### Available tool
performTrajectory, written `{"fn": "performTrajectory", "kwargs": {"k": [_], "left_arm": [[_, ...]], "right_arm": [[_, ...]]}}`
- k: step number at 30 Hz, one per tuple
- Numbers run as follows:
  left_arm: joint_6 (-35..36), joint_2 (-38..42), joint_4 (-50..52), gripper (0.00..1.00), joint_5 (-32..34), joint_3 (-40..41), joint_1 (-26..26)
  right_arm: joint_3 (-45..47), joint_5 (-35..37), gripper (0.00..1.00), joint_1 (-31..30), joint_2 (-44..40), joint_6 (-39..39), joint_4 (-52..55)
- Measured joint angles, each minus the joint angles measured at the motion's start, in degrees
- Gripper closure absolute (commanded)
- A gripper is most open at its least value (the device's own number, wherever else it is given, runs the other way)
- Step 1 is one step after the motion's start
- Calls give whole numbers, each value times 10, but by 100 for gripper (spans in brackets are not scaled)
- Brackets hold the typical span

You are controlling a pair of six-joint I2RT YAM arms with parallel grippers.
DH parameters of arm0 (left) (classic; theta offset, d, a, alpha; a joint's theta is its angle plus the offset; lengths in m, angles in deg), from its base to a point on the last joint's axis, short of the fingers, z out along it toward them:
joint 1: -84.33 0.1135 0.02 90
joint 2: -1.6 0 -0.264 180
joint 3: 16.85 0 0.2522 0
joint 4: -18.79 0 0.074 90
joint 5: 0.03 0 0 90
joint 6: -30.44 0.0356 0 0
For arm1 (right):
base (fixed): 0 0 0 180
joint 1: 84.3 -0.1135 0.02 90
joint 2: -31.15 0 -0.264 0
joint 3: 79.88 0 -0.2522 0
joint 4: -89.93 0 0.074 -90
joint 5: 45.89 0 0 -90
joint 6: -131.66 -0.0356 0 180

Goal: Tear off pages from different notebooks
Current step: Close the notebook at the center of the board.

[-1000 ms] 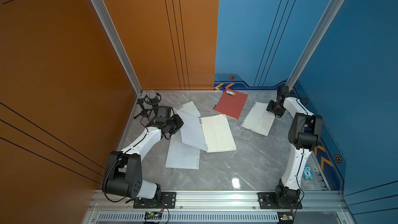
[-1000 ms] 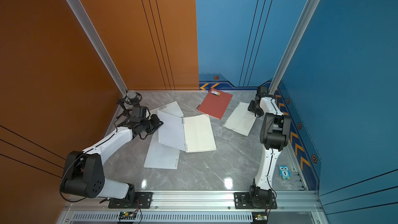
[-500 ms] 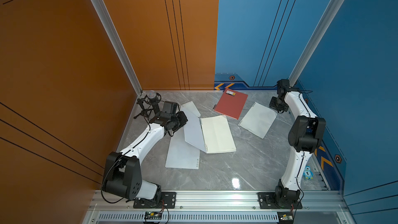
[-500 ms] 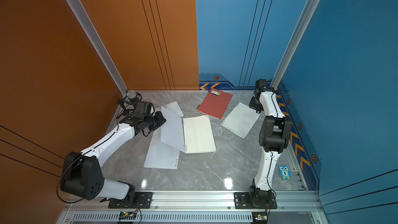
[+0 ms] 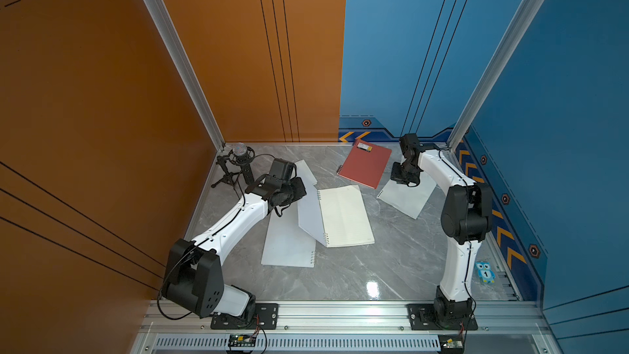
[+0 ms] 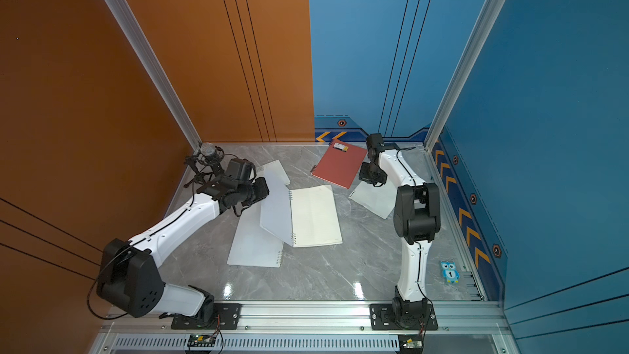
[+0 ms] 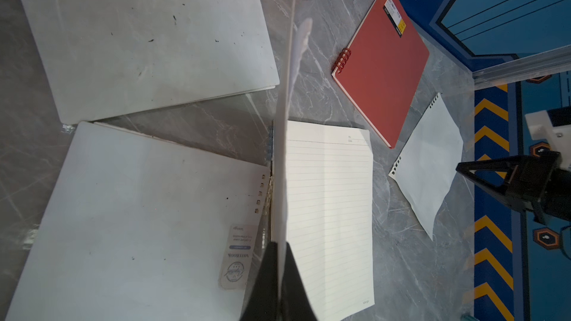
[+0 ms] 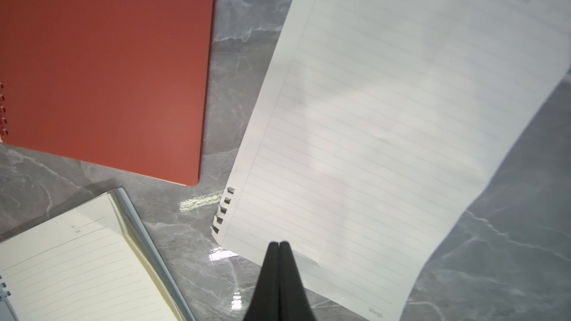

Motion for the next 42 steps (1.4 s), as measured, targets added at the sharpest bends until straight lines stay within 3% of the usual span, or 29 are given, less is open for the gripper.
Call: {"fn": "performTrajectory", "kwargs": {"k": [5, 8, 12, 14, 17, 20, 34, 37, 42], "left_arm": [[18, -44, 10, 69, 4, -57, -41], [21, -77, 10, 56, 3, -86, -56], [25, -102, 11, 39, -1, -101, -66], [24, -105, 11, 23, -3, -103, -66], [26, -105, 15, 8, -6, -105, -66], [28, -108, 19, 0, -9, -113, -66], [23, -181, 21, 2, -46, -209, -112], [23, -189, 21, 2, -56, -215, -116], [23, -191, 21, 2, -59, -215, -115]], "right_arm": [[58, -27, 99, -56, 0, -7, -30], [81, -36, 91, -76, 0, -10, -47], [100, -32, 75, -67, 0, -15, -60], [111, -23, 73, -56, 0, -16, -66], [133, -17, 69, -35, -1, -16, -74], [155, -5, 67, -13, -17, -16, -83], [202, 43, 43, 133, -50, 3, -92], [215, 59, 31, 127, -84, 6, -90], [215, 82, 28, 50, -134, 12, -105]]}}
